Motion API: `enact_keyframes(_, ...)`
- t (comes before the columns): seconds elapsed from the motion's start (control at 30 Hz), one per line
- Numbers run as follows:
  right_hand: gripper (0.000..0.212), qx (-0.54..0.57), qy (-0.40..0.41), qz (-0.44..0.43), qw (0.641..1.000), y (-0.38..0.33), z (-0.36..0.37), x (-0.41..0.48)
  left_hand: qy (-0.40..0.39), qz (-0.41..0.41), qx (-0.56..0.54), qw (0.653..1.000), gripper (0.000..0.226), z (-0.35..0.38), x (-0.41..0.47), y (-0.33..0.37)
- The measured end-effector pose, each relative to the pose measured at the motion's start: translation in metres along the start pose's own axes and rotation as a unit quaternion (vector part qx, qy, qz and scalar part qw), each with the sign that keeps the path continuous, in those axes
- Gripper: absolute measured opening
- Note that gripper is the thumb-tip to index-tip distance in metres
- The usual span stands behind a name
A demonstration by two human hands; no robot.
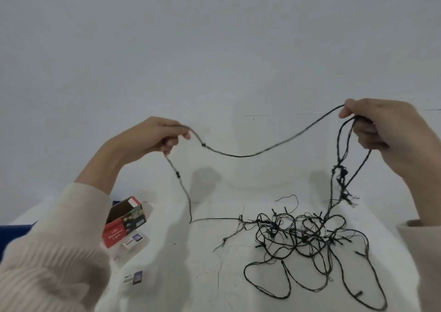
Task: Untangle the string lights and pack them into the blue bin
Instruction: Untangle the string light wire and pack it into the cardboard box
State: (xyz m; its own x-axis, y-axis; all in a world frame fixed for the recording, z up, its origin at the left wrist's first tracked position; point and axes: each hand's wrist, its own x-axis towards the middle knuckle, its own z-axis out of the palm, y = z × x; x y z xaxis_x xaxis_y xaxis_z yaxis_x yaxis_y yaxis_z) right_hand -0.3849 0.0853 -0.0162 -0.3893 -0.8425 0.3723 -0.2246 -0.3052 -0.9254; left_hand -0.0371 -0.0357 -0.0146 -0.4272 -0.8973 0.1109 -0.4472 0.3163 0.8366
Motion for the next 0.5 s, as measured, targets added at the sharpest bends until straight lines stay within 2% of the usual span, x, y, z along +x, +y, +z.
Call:
enact_keyframes(0.03, 0.029, -0.014, -0.027, 0.002, 1.000, -0.002, 0.003, -0.005, -0.016, 0.016, -0.052, 0.998, 0.021, 0.002, -0.004, 0.009)
enact_keyframes(0.1, 0.030, -0.046, -0.092, 0.009, 0.995, -0.005, 0.008, -0.016, -0.106, 0.046, -0.088, 0.989, 0.016, 0.005, -0.014, 0.026)
enact_keyframes(0.2, 0.028, -0.110, -0.203, 0.022, 0.973, -0.006, 0.017, -0.034, -0.300, 0.053, -0.024, 0.952, 0.014, 0.012, -0.026, 0.035)
enact_keyframes(0.27, 0.028, -0.141, -0.260, 0.041, 0.954, 0.003, 0.026, -0.045, -0.375, 0.018, 0.059, 0.925, 0.018, 0.030, -0.028, 0.027)
enact_keyframes(0.43, 0.029, -0.201, -0.392, 0.076, 0.895, 0.038, 0.047, -0.068, -0.457, -0.152, 0.238, 0.844, 0.032, 0.102, -0.022, -0.028)
enact_keyframes(0.5, 0.029, -0.218, -0.433, 0.075, 0.871, 0.050, 0.052, -0.077, -0.438, -0.162, 0.276, 0.840, 0.028, 0.126, -0.013, -0.055)
